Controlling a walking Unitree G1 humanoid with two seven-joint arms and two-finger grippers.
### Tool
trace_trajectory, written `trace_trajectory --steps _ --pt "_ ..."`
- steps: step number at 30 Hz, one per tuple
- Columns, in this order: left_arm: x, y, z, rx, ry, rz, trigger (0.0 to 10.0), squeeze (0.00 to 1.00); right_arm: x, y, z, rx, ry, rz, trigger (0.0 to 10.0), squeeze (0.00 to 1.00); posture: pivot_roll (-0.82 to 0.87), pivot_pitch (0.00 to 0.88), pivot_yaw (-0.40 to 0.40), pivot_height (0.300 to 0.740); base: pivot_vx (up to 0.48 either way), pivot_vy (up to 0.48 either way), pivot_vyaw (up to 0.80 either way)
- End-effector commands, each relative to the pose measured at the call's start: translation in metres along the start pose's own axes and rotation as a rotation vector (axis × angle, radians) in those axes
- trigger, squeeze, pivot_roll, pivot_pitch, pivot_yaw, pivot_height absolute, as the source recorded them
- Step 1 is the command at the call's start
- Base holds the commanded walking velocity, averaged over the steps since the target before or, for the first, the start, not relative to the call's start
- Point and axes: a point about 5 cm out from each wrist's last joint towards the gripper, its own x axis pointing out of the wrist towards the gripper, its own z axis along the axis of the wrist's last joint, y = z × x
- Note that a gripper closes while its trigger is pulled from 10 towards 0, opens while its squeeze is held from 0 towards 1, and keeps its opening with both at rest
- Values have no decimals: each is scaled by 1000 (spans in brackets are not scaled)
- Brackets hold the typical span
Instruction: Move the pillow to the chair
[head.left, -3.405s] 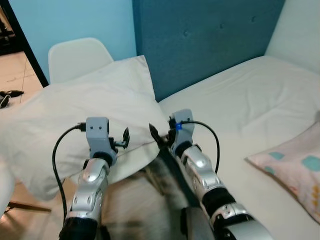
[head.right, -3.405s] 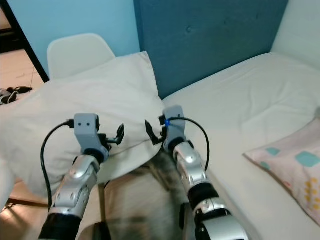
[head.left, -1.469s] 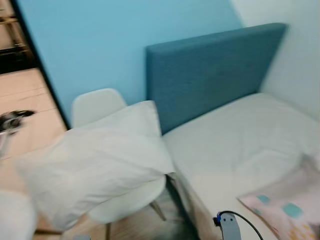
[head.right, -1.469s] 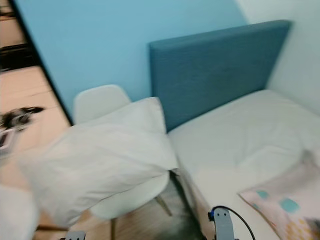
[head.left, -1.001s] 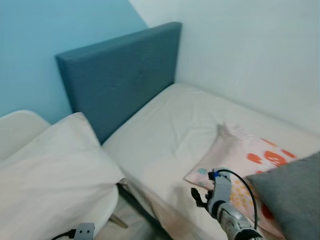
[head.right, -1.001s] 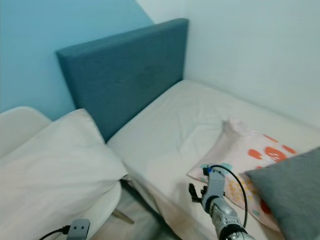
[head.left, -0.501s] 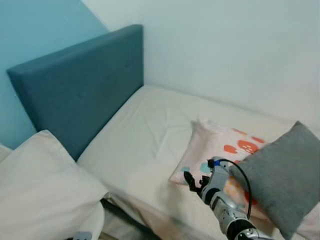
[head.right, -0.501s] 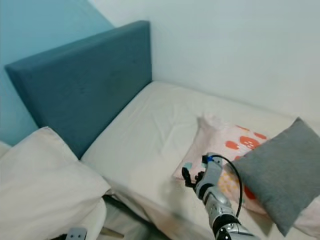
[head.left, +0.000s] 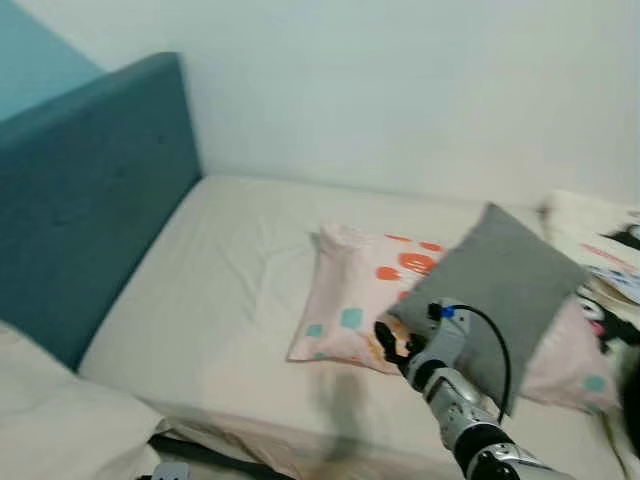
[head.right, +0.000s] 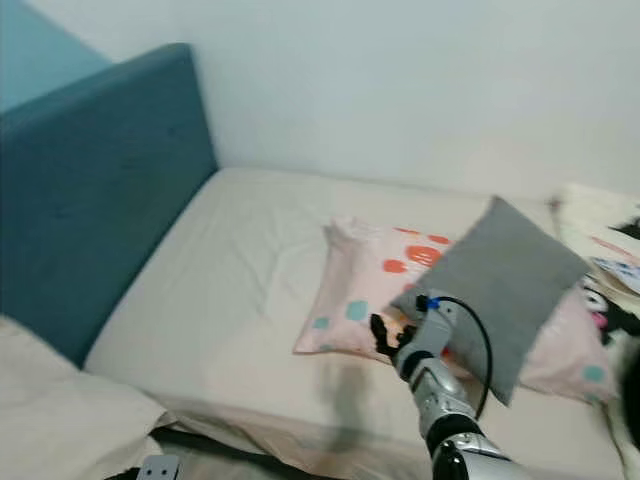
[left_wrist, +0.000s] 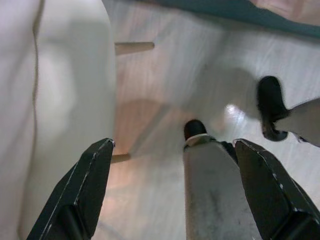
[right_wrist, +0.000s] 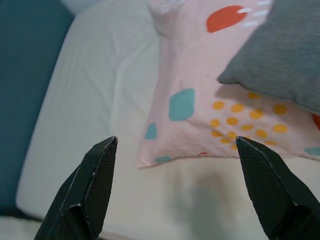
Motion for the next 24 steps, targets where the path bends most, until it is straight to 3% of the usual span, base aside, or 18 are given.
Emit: trace_trajectory --steps 1,12,16,24 --pt "0 2 -1 9 8 -1 10000 0 -2 -4 0 15 -10 -8 10000 0 -83 49 20 740 0 0 -800" --pt "0 5 -1 12 8 6 10000 0 4 11 9 31 -58 80 10000 0 -82 45 24 740 0 0 -793" --pt "0 7 -1 21 10 17 10000 0 5 14 10 19 -65 94 10000 0 -85 41 26 740 0 -83 0" --pt "0 8 -1 11 14 18 10000 0 6 17 11 21 -71 107 10000 0 -87 34 25 740 0 -480 0"
